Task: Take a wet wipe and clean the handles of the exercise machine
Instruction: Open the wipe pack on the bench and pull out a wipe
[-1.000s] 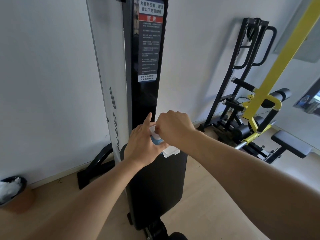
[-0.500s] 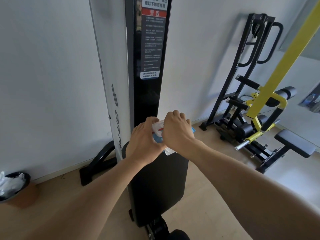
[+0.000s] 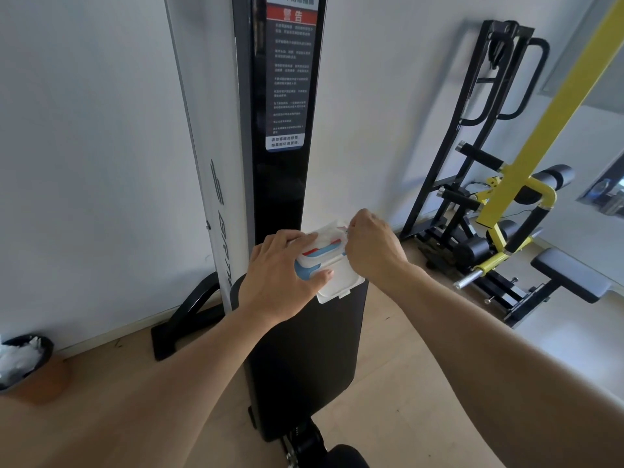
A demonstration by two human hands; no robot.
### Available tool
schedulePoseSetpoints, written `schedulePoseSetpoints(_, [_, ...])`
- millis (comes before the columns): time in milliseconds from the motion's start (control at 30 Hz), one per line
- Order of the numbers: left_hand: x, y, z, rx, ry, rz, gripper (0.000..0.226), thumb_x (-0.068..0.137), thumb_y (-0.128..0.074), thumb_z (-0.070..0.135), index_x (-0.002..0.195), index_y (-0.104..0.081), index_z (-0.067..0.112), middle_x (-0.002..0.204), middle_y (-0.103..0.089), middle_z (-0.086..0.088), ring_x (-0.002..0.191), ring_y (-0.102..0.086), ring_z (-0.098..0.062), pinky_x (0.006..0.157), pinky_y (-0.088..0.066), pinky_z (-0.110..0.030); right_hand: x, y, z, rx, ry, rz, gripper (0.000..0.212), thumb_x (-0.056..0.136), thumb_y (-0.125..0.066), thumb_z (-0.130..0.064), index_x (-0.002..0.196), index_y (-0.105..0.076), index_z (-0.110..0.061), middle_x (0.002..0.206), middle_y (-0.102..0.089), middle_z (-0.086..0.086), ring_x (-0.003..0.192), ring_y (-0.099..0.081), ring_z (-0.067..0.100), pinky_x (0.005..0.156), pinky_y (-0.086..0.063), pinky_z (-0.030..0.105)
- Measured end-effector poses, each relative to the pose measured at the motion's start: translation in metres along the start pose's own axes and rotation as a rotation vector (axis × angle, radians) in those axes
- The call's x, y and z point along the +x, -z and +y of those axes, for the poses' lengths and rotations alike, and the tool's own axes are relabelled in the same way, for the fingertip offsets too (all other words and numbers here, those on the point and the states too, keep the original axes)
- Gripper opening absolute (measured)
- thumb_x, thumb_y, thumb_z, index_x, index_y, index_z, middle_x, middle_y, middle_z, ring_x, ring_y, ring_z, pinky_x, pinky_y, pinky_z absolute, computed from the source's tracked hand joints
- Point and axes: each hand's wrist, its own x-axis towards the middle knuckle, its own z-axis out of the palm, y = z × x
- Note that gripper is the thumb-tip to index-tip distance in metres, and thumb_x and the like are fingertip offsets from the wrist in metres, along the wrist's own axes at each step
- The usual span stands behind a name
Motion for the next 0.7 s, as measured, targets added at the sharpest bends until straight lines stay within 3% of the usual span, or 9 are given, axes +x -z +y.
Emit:
schedulePoseSetpoints(100, [0.0,0.0,-0.001,-0.003,0.009,-0.012,0.055,0.08,-0.063,0.066,0.126,-0.055,0.035,0.123,-0.053,0.014,0.112,-0.051,-0.006,0.104,-0.043,-0.031,-0.002,-0.003,0.003,-0.158,0.458,0.119,0.037,0.09,-0.062,-0.001,0.119,-0.063,-0.024,0.123,-0.064,-0.005,0.113,-0.054,0.02,0.096,-0.047,0.033])
schedulePoseSetpoints(167, [0.0,0.001,0.0,-0.015,0.002,0.002,0.052,0.08,-0.064,0.065,0.122,-0.055,0.037,0.123,-0.056,0.014,0.111,-0.053,-0.007,0.102,-0.043,-0.03,-0.001,0.007,0.001,-0.262,0.609,0.079,0.035,0.092,-0.063,-0.007,0.117,-0.069,-0.031,0.116,-0.07,-0.012,0.109,-0.057,0.015,0.096,-0.049,0.032])
schedulePoseSetpoints(300, [0.001,0.0,-0.001,-0.017,-0.005,0.008,0.054,0.078,-0.064,0.067,0.122,-0.057,0.036,0.125,-0.059,0.012,0.112,-0.056,-0.009,0.102,-0.045,-0.031,-0.004,0.021,-0.003,-0.359,0.576,-0.016,0.036,0.102,-0.038,-0.031,0.115,-0.071,-0.038,0.111,-0.069,-0.016,0.099,-0.059,0.009,0.083,-0.054,0.031])
schedulePoseSetpoints(433, [0.002,-0.001,-0.004,-0.014,-0.005,-0.001,0.058,0.078,-0.06,0.071,0.123,-0.057,0.035,0.126,-0.059,0.013,0.114,-0.055,-0.009,0.102,-0.045,-0.029,-0.002,0.024,-0.008,-0.359,0.514,-0.04,0.033,0.097,-0.043,-0.051,0.102,-0.071,-0.035,0.099,-0.068,-0.015,0.088,-0.062,0.01,0.076,-0.055,0.031])
schedulePoseSetpoints(600, [0.002,0.0,-0.003,-0.018,-0.009,0.002,0.06,0.077,-0.059,0.072,0.123,-0.058,0.034,0.127,-0.059,0.011,0.114,-0.056,-0.011,0.102,-0.047,-0.031,0.011,0.03,-0.013,-0.353,0.527,-0.124,0.014,0.097,-0.064,-0.03,0.104,-0.074,-0.038,0.109,-0.065,-0.014,0.097,-0.057,0.012,0.086,-0.056,0.034])
schedulePoseSetpoints(700, [0.002,0.001,-0.001,-0.039,-0.011,0.015,0.06,0.076,-0.061,0.071,0.122,-0.059,0.033,0.126,-0.061,0.011,0.113,-0.058,-0.011,0.1,-0.049,-0.031,0.015,0.033,-0.014,-0.353,0.511,-0.125,0.014,0.095,-0.067,-0.035,0.101,-0.078,-0.041,0.105,-0.066,-0.017,0.096,-0.053,0.01,0.083,-0.056,0.034])
